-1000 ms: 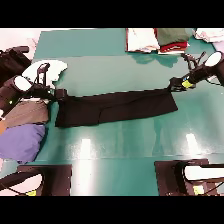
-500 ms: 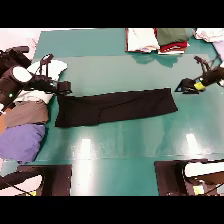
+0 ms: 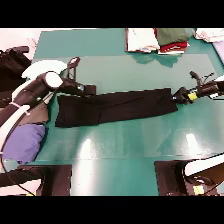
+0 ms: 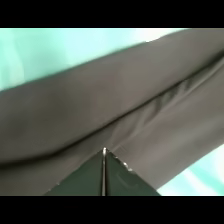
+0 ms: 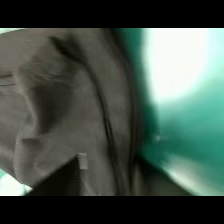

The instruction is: Fold the shirts.

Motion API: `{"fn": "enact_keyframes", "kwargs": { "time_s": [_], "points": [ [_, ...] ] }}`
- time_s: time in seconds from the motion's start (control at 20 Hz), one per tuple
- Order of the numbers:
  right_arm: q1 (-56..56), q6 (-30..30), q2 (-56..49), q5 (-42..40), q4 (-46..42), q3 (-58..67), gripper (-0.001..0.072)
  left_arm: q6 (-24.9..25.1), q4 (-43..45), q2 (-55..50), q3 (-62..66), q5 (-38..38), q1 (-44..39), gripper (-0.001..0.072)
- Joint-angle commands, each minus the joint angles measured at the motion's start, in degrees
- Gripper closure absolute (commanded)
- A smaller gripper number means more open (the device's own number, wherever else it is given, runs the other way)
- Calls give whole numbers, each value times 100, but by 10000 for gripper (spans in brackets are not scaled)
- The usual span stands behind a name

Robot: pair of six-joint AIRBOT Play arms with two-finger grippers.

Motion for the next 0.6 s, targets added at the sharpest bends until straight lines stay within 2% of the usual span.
{"fn": "enact_keyframes", "kwargs": {
  "time_s": [0.0, 0.2, 0.45, 0.55],
  "points": [
    [378, -393, -4, -98, 190, -26, 669, -181, -203, -636, 420, 284, -455, 683],
    [588, -337, 782, 162, 201, 446, 697, -170, -219, -1596, 1276, 212, -839, 683],
    [1386, 918, 1886, 243, 195, 1499, 698, -157, -216, -2520, 2133, 90, -1102, 683],
    [1836, 1106, 2197, 232, 188, 1849, 698, -151, -199, -2688, 2194, -13, -1126, 683]
  ]
}}
